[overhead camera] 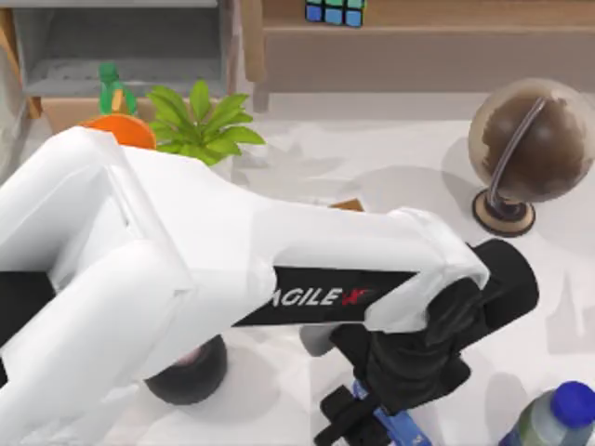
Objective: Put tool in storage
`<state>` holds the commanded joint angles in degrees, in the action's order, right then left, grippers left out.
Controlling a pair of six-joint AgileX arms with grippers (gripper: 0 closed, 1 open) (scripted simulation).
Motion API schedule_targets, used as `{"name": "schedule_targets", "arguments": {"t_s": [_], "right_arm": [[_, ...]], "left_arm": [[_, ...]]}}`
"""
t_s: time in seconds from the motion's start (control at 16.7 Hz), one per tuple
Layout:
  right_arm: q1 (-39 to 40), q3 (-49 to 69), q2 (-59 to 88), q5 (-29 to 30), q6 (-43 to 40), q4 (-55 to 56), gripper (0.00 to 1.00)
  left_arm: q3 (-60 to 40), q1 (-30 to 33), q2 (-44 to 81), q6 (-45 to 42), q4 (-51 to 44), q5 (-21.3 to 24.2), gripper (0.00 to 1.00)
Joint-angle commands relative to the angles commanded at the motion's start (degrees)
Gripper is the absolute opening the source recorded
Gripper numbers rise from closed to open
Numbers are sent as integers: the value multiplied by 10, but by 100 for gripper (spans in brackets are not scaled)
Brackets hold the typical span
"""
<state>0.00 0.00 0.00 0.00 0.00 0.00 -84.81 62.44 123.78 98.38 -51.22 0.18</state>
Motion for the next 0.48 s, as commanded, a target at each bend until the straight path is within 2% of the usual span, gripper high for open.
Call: {"name": "schedule_targets", "arguments": {"t_s": [0.3,0.48], "right_arm": [[0,0,0,0,0,0,100],[0,0,0,0,0,0,100]], "left_arm": [[0,0,0,0,0,0,2],[0,0,0,0,0,0,0]]}}
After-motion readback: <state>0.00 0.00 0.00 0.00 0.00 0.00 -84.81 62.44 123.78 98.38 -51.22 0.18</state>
